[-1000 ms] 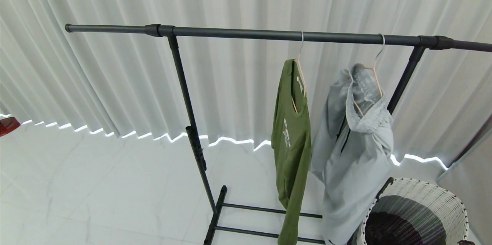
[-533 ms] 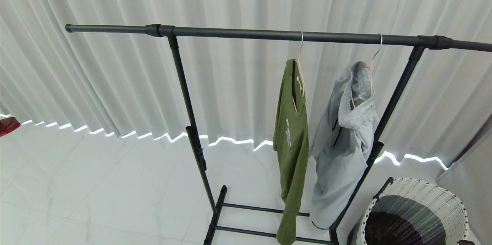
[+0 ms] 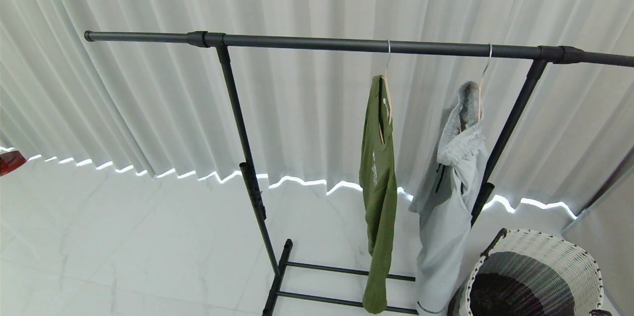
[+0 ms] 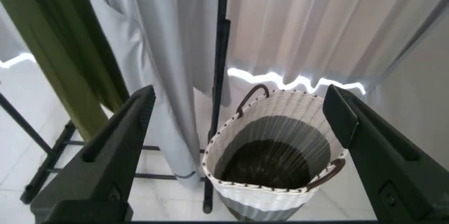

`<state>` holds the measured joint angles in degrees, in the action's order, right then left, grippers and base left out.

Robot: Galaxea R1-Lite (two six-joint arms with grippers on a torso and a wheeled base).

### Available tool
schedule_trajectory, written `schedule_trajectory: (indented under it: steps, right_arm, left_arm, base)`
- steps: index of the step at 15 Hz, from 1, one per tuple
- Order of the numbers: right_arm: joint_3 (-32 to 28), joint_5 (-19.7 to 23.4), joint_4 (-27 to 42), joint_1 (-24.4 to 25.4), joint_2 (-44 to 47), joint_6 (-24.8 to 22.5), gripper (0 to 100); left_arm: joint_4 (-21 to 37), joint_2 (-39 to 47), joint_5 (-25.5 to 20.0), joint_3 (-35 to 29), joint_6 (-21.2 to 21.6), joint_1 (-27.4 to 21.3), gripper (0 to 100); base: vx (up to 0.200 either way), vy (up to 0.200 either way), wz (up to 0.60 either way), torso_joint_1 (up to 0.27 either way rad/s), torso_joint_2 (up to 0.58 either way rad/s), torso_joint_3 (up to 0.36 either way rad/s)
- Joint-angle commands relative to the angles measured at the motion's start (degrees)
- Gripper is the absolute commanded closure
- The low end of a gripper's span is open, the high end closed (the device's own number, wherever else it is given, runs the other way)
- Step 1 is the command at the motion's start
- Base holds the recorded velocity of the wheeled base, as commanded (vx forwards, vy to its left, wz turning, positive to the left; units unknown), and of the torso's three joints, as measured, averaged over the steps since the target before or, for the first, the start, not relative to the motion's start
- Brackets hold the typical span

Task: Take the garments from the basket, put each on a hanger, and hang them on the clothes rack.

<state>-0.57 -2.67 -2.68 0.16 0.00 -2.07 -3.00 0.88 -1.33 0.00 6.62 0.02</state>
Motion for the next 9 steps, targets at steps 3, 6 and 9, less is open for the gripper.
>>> schedule_trajectory:
  steps: [3,6,9]
  right_arm:
    - [0.6,2.1,2.9,0.0,0.0,2.2,0]
    - [0.6,2.1,2.9,0.0,0.0,2.5,0]
    - [0.6,2.1,2.9,0.0,0.0,2.1,0]
  left_arm:
    - [0.2,-0.9,-0.3,0.0,-2.4,-0.3,0]
    - [1.6,-0.7,-0.6,-0.4,-2.3,-0.3,0]
    - [3.5,-0.7,-3.2,-0.1,-0.3,-0.2,0]
  base:
    - [0.000,0.000,0.00,0.000,0.00,0.000]
    - [0.000,0.000,0.00,0.000,0.00,0.000]
    - [0.000,0.000,0.00,0.000,0.00,0.000]
